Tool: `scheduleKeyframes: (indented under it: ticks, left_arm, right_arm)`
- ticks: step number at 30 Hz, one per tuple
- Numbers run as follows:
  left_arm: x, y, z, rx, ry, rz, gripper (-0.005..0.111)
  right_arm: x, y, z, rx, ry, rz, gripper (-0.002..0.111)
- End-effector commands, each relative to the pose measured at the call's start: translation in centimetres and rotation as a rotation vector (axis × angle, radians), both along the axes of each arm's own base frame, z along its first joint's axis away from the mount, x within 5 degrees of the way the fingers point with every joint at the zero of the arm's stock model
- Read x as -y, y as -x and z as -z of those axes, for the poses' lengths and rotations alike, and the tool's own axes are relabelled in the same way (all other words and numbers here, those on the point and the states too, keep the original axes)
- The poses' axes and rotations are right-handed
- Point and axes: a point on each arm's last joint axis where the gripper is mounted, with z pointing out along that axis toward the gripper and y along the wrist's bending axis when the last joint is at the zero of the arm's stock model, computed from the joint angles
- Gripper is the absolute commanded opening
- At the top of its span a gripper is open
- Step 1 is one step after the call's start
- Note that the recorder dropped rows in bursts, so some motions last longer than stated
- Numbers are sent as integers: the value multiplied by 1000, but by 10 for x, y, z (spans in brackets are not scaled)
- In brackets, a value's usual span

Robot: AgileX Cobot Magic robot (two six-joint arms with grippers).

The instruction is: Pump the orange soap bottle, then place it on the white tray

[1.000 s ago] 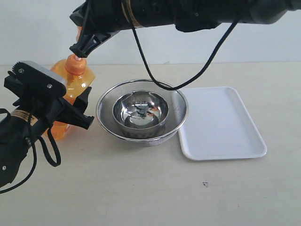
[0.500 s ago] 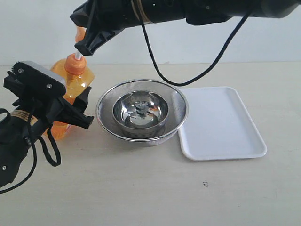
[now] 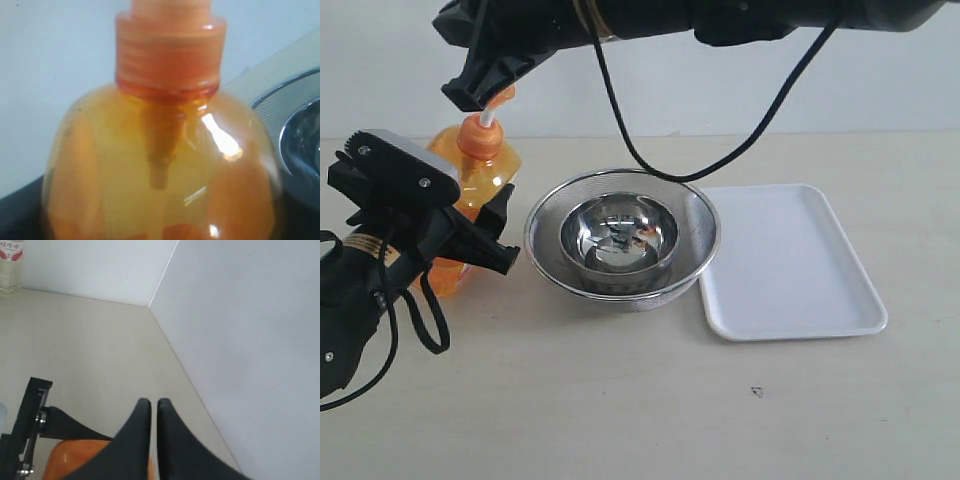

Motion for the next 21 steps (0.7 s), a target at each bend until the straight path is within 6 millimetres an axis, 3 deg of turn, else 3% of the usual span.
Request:
scheduleKeyframes:
  ticks: [1,10,21]
  left_arm:
    - [-1,2,11,-82,12,-6,5]
    - [-1,2,11,-82,12,-6,5]
    - [-2,2,11,-83,14,-12,5]
  right_arm:
    - [-5,-9,16,-8,29,32,1]
    - [4,-23,20,9,42,126,1]
    - [14,-28,29,-41,44,113,1]
